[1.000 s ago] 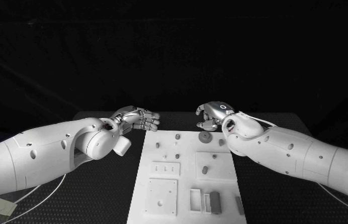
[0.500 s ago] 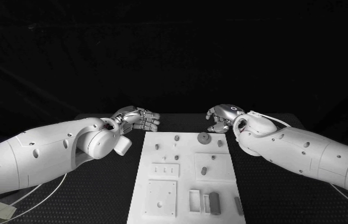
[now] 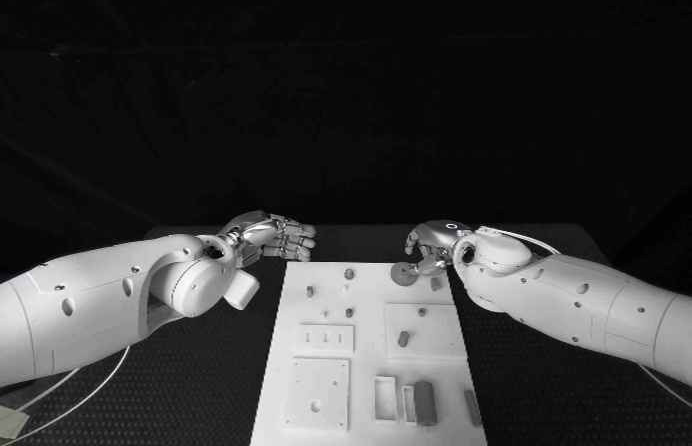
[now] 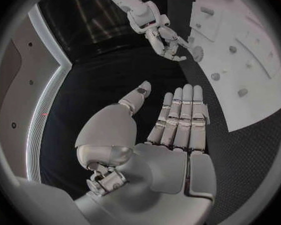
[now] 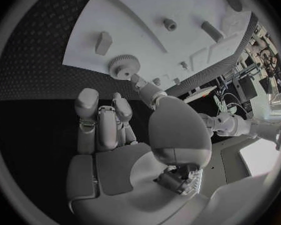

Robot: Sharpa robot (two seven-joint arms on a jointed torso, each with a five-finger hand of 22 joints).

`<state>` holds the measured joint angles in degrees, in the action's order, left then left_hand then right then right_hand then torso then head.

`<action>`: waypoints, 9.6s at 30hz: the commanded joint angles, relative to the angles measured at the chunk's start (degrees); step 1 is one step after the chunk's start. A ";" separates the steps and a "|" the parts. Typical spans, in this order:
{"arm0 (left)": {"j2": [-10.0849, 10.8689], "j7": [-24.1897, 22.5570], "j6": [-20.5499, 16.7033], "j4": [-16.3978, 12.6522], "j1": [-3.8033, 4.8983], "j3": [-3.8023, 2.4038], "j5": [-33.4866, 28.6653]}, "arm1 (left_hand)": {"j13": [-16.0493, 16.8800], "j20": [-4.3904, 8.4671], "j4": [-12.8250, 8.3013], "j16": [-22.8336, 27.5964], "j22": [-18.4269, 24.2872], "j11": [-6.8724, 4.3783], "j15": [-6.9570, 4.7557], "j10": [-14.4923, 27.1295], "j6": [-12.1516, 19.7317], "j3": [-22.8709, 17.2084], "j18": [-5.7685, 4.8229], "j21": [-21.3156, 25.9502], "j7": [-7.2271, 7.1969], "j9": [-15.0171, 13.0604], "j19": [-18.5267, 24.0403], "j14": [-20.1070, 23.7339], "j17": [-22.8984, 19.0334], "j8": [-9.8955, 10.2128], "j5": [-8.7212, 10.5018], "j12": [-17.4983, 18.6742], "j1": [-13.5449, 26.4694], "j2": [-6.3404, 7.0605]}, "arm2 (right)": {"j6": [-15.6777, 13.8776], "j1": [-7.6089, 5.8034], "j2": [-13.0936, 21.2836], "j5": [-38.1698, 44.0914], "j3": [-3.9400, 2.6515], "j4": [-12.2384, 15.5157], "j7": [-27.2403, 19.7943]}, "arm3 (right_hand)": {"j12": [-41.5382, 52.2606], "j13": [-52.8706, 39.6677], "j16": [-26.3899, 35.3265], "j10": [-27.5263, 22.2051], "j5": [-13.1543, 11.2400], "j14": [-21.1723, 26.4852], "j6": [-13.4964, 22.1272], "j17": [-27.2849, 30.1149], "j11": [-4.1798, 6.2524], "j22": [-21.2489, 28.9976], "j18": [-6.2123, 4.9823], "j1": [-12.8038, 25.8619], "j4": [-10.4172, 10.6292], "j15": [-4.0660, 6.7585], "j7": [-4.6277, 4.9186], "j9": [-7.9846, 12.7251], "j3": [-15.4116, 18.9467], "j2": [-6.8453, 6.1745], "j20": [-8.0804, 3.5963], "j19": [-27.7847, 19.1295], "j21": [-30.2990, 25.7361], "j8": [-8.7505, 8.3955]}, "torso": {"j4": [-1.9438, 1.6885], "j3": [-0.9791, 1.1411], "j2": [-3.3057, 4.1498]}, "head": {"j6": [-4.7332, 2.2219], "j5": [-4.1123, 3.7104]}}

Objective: Assemble the parts on the task board

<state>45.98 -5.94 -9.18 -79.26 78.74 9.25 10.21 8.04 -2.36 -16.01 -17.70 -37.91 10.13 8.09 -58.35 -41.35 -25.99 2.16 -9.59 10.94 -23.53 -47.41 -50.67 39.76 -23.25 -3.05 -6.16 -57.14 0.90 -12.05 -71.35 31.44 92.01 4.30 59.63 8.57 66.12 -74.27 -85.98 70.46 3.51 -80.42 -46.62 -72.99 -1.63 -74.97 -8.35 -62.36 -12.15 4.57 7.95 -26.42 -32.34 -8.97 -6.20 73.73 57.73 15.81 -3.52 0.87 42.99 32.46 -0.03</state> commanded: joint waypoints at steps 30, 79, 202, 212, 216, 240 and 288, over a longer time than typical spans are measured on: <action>-0.11 -0.86 0.97 -0.40 0.04 -0.04 0.24 | 0.06 -0.05 0.01 0.51 0.06 -0.11 0.07 -0.49 -0.35 0.13 -0.58 0.32 0.78 -0.01 -0.36 -0.39 0.15 0.37 -0.21 0.53 0.06 0.30 | 0.66 1.80 -3.72 0.46 0.38 -5.71 -1.10 | 0.55 0.38 -0.34 0.73 0.09 -0.28 0.47 0.03 -0.03 -1.05 -6.65 0.57 0.25 -0.03 0.24 0.00 -0.26 0.75 -0.23 0.18 0.27 -0.15 | -0.02 0.02 0.10 | 0.53 -0.25; -0.37 -0.81 1.06 -0.30 0.04 -0.05 0.25 | 0.08 -0.05 0.04 0.67 0.05 -0.10 0.07 -0.58 -0.36 0.14 -0.59 0.42 0.79 -0.03 -0.40 -0.44 0.27 0.43 -0.21 0.71 0.09 0.28 | 3.87 2.68 -5.12 -1.15 0.38 -8.11 -2.36 | -0.82 4.80 -0.10 -2.38 0.08 0.40 -3.11 1.11 -0.10 -1.12 -6.65 1.82 0.11 -0.13 0.28 -0.90 0.01 5.27 0.28 -0.77 0.40 1.77 | 0.00 0.08 0.08 | 1.78 0.02; -0.54 -0.67 0.37 -0.44 0.04 -0.06 0.95 | 0.14 -0.05 -0.02 1.09 -0.02 -0.08 0.08 -0.76 -0.38 0.16 -0.60 0.69 0.84 -0.11 -0.53 -0.59 0.59 0.59 -0.21 1.19 0.01 0.37 | -7.85 4.86 -11.93 17.52 1.54 0.37 6.52 | -0.94 7.43 0.26 -0.98 0.09 0.40 -6.57 1.96 1.39 -0.81 -6.65 2.68 1.53 1.28 -1.25 -2.85 -0.91 1.82 0.81 0.06 0.47 2.87 | -0.20 0.10 0.15 | 1.34 0.42; -0.61 -0.67 0.38 -0.38 0.04 -0.06 0.95 | 0.14 -0.05 -0.02 1.13 -0.02 -0.08 0.08 -0.78 -0.38 0.17 -0.60 0.71 0.83 -0.11 -0.54 -0.60 0.62 0.60 -0.21 1.23 0.01 0.37 | -8.52 5.18 -12.45 17.47 1.52 -0.45 6.52 | -1.06 7.56 0.33 -1.09 0.08 0.49 -6.39 2.16 1.35 -0.80 -6.65 2.68 1.62 1.25 -1.20 -2.85 -0.92 1.87 0.83 0.03 0.42 2.73 | -0.25 0.11 0.15 | 1.40 0.49; -0.67 -0.68 0.46 -0.40 0.04 -0.06 0.95 | 0.15 -0.05 -0.02 1.14 -0.02 -0.08 0.08 -0.78 -0.38 0.17 -0.60 0.72 0.83 -0.12 -0.54 -0.60 0.63 0.61 -0.21 1.25 0.01 0.37 | -8.71 5.18 -12.90 17.47 1.52 -0.82 6.57 | -1.22 7.73 0.39 -1.25 0.08 0.55 -6.14 2.29 1.29 -0.79 -6.65 2.66 1.66 1.20 -1.14 -2.82 -0.92 1.80 0.84 0.01 0.36 2.55 | -0.19 0.08 0.13 | 1.58 0.71; -0.78 -0.58 0.58 -0.28 0.05 -0.06 0.95 | 0.16 -0.05 0.00 1.22 -0.04 -0.08 0.07 -0.82 -0.38 0.19 -0.60 0.77 0.82 -0.13 -0.57 -0.63 0.69 0.63 -0.21 1.33 0.04 0.36 | -8.17 5.18 -13.74 16.04 1.50 -1.62 5.34 | -1.58 8.42 0.67 -2.09 0.08 0.82 -2.48 2.95 0.07 -0.79 -6.65 2.04 1.79 0.06 0.14 -1.84 -0.95 1.21 0.92 -0.09 -0.04 -0.01 | -0.17 0.10 0.16 | 1.69 0.75; 0.51 -1.05 0.71 0.44 -0.13 -0.05 0.95 | 0.18 -0.04 0.01 1.38 -0.07 -0.08 0.07 -0.89 -0.39 0.21 -0.60 0.87 0.83 -0.16 -0.61 -0.68 0.82 0.69 -0.21 1.48 0.06 0.35 | -11.59 2.45 4.42 6.13 -3.26 11.58 0.37 | -1.54 8.94 1.14 -2.47 0.09 1.41 -2.68 4.14 -0.21 -0.83 -6.65 1.95 2.20 -0.25 0.42 -1.30 -0.80 -0.04 1.10 -0.20 -0.40 -0.30 | 1.47 0.69 -0.30 | 0.51 1.55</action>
<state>46.51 -6.05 -9.00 -78.80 78.63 9.25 11.08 8.13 -2.56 -16.01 -16.59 -37.91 10.13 8.16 -58.76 -41.35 -25.99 2.16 -8.93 10.94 -23.61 -47.62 -50.81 40.53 -22.80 -3.05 -4.86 -57.14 0.90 -23.79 -68.92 35.63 102.00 1.03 71.44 12.92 64.71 -65.37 -85.08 68.21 3.51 -79.32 -48.93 -68.89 -1.65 -74.97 -7.92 -60.39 -10.22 4.30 8.33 -27.78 -33.01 -8.69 -5.27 73.39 57.58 15.31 -2.22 1.39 42.75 33.04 1.49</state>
